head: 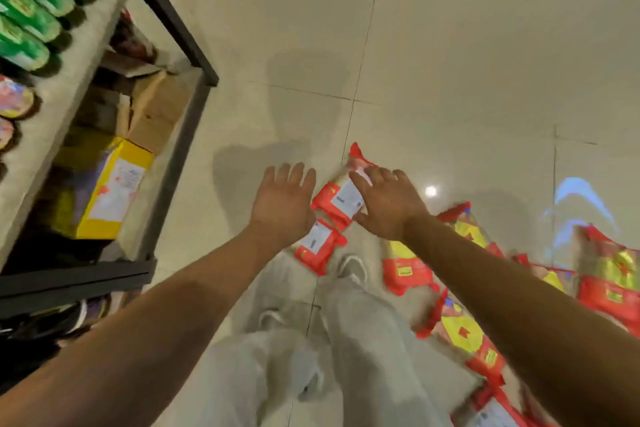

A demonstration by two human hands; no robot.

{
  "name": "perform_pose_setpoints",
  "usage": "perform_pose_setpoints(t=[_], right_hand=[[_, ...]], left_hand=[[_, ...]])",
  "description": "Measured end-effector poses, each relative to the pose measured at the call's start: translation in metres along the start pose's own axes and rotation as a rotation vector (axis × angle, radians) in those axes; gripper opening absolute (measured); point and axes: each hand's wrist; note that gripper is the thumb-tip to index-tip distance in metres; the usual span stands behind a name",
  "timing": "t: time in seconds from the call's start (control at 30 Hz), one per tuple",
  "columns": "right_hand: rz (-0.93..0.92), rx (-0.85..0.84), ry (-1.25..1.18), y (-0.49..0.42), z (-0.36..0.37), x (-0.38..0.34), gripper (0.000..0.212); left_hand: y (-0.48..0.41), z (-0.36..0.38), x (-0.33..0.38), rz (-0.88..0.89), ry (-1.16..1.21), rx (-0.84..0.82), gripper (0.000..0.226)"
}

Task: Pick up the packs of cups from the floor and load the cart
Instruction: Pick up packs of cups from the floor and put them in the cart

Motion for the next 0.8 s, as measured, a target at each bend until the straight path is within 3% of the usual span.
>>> perform_pose_setpoints(t=[0.2,0.33,0.53,0.7,0.8], right_hand=[[-0.104,-0.162,0.135,-0.171,0.185,0.022,0.076],[-0.238,-0.164,0.282,-0.276,0.253,0.022,0.070],[-0.365,-0.251,0.537,-0.372,0.289,0.002,0.073],[-0.416,-0.171,0.685,-0.382,0.292,-0.014,0.041],[-0.391,-0.242,0.665,-0.381,0.290,-0.012,0.050]], left_hand=[[-0.124,0.216,-0.005,0.120,-0.032,-0.237,0.078],[-0.186,0.313,-0.012,0.253,-0.070,-0.377,0.070],[-0.242,0.366,-0.020,0.416,-0.059,-0.505,0.080],[-0.243,0.389,-0.031,0.369,0.027,-0.567,0.069],[-0.228,0.397,-0.049,0.314,0.134,-0.566,0.078]])
Point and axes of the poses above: each hand's wrist, its own y-axis away from the middle knuckle, its own z-axis out of the palm, x = y × z, and after that the axes turned 7 degrees about z, right-handed
